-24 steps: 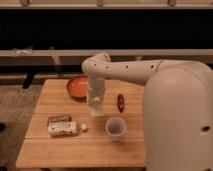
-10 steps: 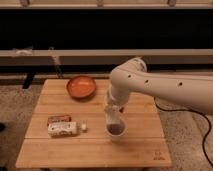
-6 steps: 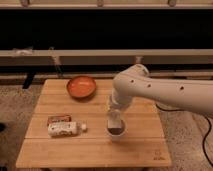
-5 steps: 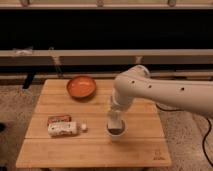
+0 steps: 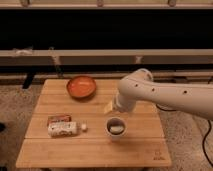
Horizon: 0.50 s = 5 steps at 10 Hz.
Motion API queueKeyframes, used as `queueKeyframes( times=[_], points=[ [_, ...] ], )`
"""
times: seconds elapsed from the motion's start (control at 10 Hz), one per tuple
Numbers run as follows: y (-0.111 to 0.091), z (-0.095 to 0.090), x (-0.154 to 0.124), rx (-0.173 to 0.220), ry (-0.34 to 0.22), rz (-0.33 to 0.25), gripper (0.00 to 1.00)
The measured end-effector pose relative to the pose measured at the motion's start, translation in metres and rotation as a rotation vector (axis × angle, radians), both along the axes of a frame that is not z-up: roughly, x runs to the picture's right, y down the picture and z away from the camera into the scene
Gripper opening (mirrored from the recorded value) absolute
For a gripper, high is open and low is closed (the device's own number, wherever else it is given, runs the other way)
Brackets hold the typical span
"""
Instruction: Place the white sponge in the ceramic cup
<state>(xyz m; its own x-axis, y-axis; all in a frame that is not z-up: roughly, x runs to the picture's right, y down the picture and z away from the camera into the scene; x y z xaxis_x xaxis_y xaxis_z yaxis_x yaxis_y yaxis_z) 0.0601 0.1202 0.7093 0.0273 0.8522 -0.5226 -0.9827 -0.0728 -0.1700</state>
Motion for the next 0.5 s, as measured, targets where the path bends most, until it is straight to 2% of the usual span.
queueKeyframes(
  times=[0.2,0.4,0.5],
  points=[
    [-0.005,0.001,-0.001,0.014,-0.001,0.0,0.8],
    [-0.025,-0.004,-0.016,0.029,-0.031,-0.045,0.8],
    [-0.031,-0.007,-0.026,0.024,-0.048,-0.066,0.8]
  ],
)
